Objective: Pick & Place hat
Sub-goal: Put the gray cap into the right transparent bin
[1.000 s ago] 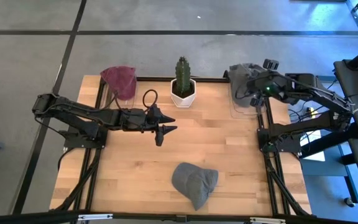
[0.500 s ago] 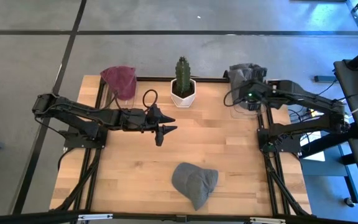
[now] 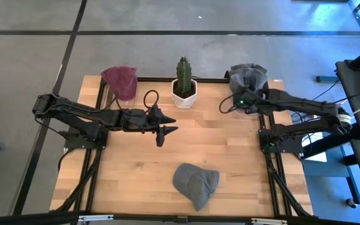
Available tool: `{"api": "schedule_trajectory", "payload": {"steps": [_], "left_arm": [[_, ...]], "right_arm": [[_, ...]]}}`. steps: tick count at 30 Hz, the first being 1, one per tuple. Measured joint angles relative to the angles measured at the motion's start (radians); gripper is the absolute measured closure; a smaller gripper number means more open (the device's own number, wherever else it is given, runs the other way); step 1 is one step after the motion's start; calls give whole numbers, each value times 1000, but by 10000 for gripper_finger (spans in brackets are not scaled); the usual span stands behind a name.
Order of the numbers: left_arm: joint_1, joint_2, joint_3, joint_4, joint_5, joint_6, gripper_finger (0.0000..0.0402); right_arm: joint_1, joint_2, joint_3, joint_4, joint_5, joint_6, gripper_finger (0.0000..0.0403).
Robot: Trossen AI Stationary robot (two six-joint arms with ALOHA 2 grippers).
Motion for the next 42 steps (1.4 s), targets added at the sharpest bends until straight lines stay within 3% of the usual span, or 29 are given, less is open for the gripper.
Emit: {"api": "schedule_trajectory", "payload": {"steps": [11,30,34,42], "left_arm": [[0,0,0,0,0,0,233],[0,0,0,0,-4,0,233],[0,0,0,0,-4,0,233],[0,0,0,0,-4,0,233]], "right_arm": [[-87,0,-88,23,55,-39,393],[-207,0,-116,176,71,-36,331],[-207,0,-116,211,69,-36,292],[-207,0,-116,314,130,-36,175]]}}
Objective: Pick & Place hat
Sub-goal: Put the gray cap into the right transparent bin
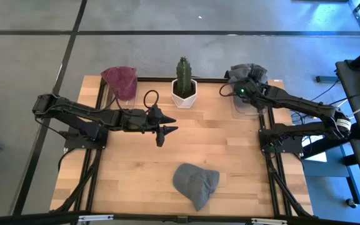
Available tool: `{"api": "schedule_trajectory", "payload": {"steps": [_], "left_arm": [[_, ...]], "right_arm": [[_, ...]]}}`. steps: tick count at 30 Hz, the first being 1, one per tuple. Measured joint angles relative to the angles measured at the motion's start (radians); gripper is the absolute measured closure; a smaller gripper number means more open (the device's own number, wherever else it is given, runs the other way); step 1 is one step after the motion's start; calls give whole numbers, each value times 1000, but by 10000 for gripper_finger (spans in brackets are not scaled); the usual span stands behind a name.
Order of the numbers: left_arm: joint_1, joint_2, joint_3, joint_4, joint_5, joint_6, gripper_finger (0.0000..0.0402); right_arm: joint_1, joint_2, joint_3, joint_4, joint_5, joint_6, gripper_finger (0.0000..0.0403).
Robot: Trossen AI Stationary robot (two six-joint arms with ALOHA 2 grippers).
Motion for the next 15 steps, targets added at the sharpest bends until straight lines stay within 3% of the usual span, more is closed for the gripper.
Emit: {"api": "schedule_trajectory", "payload": {"steps": [4,9,12,15], "left_arm": [[0,0,0,0,0,0,233],[0,0,0,0,9,0,233],[0,0,0,0,9,0,233],[0,0,0,0,10,0,233]], "right_arm": [[0,-2,9,56,-1,-1,143],[1,-3,47,86,-1,21,130],[21,-3,87,89,-10,124,131],[64,-4,133,78,-95,295,132]]}}
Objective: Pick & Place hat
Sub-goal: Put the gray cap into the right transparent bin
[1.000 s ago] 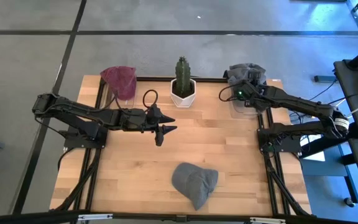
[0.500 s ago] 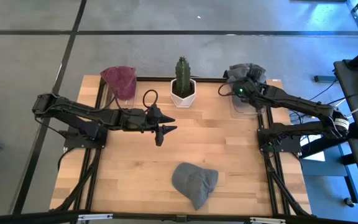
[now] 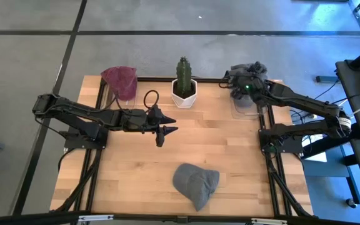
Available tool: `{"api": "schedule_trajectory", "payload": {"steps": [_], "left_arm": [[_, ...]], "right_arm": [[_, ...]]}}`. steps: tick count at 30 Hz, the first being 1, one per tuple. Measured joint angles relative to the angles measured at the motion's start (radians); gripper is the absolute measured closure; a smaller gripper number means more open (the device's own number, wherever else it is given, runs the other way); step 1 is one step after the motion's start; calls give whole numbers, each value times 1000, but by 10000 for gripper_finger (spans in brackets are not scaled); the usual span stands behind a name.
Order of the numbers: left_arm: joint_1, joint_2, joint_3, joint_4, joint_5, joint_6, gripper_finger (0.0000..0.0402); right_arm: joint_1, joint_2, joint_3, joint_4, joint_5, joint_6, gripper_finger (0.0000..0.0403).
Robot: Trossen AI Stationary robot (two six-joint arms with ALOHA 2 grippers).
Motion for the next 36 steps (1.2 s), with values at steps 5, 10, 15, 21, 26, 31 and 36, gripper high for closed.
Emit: {"api": "schedule_trajectory", "payload": {"steps": [5,10,15,21,26,31,36], "left_arm": [[0,0,0,0,65,-4,233],[1,0,0,0,187,-26,233],[2,4,0,1,236,-21,232],[2,5,0,-5,271,31,202],[2,5,0,-12,295,43,162],[-5,5,0,-37,314,-33,147],[-22,13,0,-82,392,-148,149]], "right_arm": [[75,0,61,-3,-430,291,129],[133,0,65,36,-857,519,128],[232,0,65,6,-990,649,128],[424,2,-50,131,-869,836,128],[530,1,-146,238,-822,1009,128],[637,0,-197,258,-821,1171,128],[739,0,-210,273,-789,1267,128]]}}
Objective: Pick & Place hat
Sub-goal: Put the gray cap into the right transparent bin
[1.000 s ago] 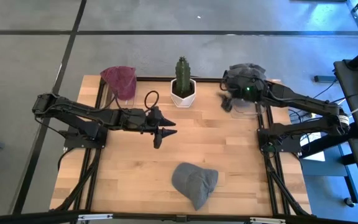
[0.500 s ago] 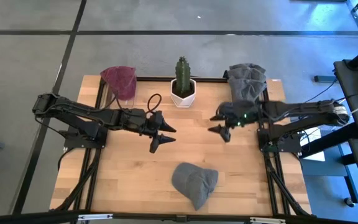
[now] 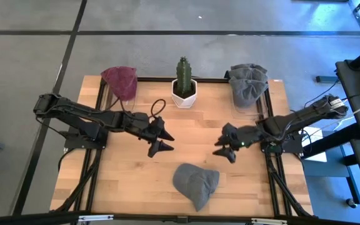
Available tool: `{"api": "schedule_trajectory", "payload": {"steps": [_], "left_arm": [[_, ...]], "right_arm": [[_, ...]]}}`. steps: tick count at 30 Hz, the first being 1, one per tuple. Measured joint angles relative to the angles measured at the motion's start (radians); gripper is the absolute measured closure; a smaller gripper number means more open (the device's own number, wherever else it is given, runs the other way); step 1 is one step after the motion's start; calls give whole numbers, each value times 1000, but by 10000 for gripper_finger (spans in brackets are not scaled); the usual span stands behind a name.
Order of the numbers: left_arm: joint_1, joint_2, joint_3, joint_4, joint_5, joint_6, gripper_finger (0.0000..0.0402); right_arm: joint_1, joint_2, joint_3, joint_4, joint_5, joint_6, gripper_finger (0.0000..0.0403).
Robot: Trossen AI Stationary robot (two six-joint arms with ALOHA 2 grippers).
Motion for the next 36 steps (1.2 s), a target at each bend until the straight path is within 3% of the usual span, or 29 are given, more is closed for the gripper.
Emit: {"api": "schedule_trajectory", "payload": {"steps": [10,14,18,23,26,30,36], "left_arm": [[-134,99,0,50,-107,-99,150],[-181,142,0,64,-171,-146,150],[-208,165,0,66,-219,-187,151],[-224,164,0,69,-236,-192,151],[-225,164,0,82,-236,-192,151],[-229,164,0,80,-231,-192,151],[-236,164,0,82,-190,-168,151]], "right_arm": [[318,16,0,26,72,309,128],[443,80,0,50,189,491,128],[532,203,1,127,210,691,128],[591,407,1,374,212,815,128],[602,513,2,506,264,851,128],[606,611,17,547,359,963,128],[607,714,42,545,327,1082,128]]}}
